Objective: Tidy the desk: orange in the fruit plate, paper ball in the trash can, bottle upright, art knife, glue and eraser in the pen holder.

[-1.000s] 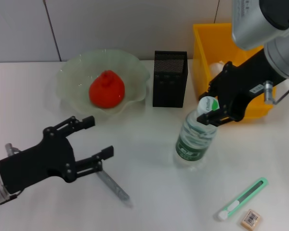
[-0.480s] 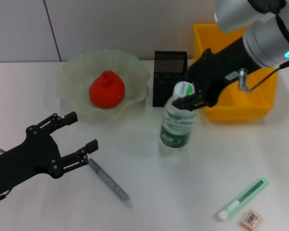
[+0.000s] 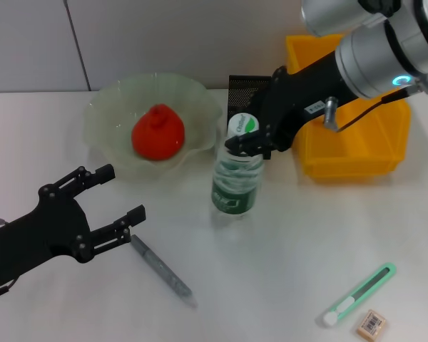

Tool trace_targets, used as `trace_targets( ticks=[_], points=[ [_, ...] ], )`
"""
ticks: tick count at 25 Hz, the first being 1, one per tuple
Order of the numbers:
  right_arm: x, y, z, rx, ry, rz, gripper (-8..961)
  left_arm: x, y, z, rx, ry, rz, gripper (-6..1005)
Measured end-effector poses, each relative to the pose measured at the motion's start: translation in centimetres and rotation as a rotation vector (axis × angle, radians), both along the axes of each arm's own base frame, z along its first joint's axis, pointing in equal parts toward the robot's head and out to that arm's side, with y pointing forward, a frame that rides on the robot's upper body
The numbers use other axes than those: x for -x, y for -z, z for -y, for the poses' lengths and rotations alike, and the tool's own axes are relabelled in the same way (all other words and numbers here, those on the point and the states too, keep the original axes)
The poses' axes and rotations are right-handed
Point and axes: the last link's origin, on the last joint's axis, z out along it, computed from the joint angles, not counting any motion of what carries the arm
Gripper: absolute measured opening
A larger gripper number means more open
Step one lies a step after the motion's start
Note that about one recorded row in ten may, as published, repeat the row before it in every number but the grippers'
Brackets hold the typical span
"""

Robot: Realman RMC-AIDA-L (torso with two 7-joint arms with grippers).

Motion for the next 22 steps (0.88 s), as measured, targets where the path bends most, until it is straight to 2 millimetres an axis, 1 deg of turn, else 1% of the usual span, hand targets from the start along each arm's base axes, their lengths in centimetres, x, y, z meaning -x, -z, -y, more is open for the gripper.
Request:
trace_targets(
  ticks=[1, 5, 11, 22],
  points=[
    [0.0, 0.4, 0.0, 0.014, -0.001, -0.018, 435, 0.0, 0.0, 0.0, 0.000, 0.000, 0.000, 827],
    [0.2, 0.8, -0.3, 0.024, -0.006, -0.044, 433, 0.0, 0.0, 0.0, 0.000, 0.000, -0.001, 827],
    [0.0, 2.1, -0.8, 0.030, -0.009, -0.069, 429, 0.0, 0.0, -0.1, 0.000, 0.001, -0.002, 827],
    [0.0, 3.3, -1.7, 0.044, -0.004, -0.093, 423, 0.0, 0.0, -0.1, -0.004, 0.000, -0.008, 827]
  ],
)
